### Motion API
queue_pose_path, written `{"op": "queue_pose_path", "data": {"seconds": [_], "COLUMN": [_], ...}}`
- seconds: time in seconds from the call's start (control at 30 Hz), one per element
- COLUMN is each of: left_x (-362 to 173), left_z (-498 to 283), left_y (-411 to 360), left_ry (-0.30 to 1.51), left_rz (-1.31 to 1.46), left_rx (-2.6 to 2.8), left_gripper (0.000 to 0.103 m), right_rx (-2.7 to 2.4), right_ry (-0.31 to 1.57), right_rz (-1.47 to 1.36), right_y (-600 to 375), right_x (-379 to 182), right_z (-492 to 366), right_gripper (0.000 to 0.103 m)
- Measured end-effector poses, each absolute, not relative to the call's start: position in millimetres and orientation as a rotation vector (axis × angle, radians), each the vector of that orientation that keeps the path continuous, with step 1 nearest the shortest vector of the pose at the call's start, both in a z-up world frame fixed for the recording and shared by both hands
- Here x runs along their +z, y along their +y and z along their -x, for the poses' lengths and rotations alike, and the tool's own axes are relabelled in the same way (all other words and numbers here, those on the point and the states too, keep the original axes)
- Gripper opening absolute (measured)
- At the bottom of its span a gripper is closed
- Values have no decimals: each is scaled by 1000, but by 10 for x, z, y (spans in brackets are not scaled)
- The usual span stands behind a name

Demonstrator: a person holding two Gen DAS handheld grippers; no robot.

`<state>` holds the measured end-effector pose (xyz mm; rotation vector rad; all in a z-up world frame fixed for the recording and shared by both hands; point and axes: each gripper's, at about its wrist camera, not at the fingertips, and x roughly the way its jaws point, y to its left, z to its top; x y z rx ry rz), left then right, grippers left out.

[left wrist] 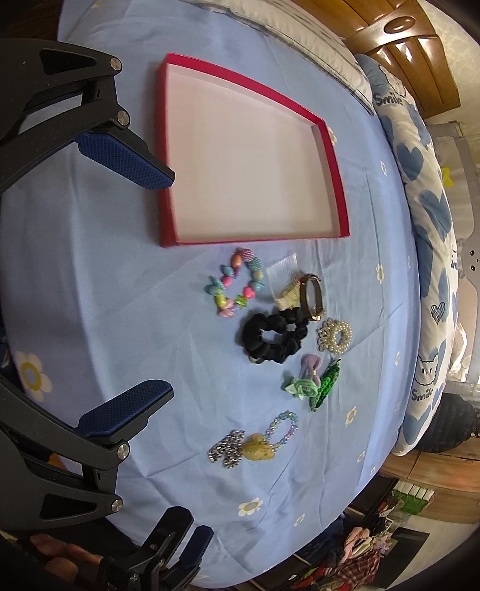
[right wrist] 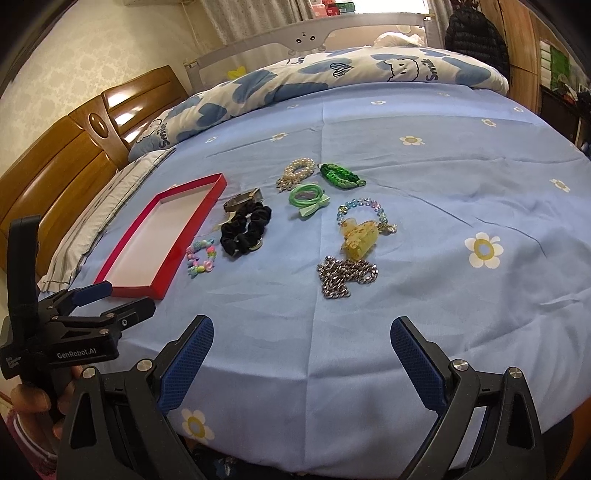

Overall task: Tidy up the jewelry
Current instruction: 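Grasp the black scrunchie with the left tool while the right grasps the yellow claw clip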

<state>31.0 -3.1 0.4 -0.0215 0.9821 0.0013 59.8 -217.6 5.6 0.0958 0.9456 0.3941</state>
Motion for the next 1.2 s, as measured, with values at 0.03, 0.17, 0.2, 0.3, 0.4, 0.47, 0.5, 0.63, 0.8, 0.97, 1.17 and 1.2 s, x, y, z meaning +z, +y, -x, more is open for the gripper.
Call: {"op": "queue_pose_path", "data": {"seconds": [0.03,0.17,0.2,0.3,0.4,0.47,0.5,0.63,0.8,0.97,1.17,1.2], "left_x": [4,-3,-11,-39,-71,-89,-96,-152,-280,-484,-498,-473], "left_z": [-352,-515,-561,-704,-857,-970,-1017,-1207,-1386,-1545,-1545,-1527], "left_y": [-46,-78,-84,-88,-90,-114,-127,-222,-364,-390,-284,-262], "left_ry": [981,980,980,987,998,1005,1009,1029,1058,1121,1127,1119], "left_rz": [16,19,20,32,56,64,69,81,61,68,119,127], "left_rx": [0,-13,-14,-17,-36,-50,-57,-99,-133,-142,-158,-160], "left_gripper": [103,103,103,100,96,91,90,80,68,43,17,16], "right_rx": [393,381,377,365,353,350,349,344,335,327,322,321], "right_ry": [946,947,946,940,947,952,956,963,999,1041,1055,1049], "right_rz": [-98,-115,-121,-129,-142,-153,-162,-169,-156,-152,-152,-149], "right_y": [-2191,-2245,-2265,-2308,-2345,-2359,-2359,-2334,-2291,-2281,-2295,-2295], "right_x": [42,12,6,-5,-37,-69,-87,-147,-286,-442,-527,-517], "right_z": [-630,-789,-833,-942,-1074,-1162,-1225,-1419,-1606,-1716,-1781,-1771], "right_gripper": [97,97,97,91,81,76,74,65,60,53,40,40]}}
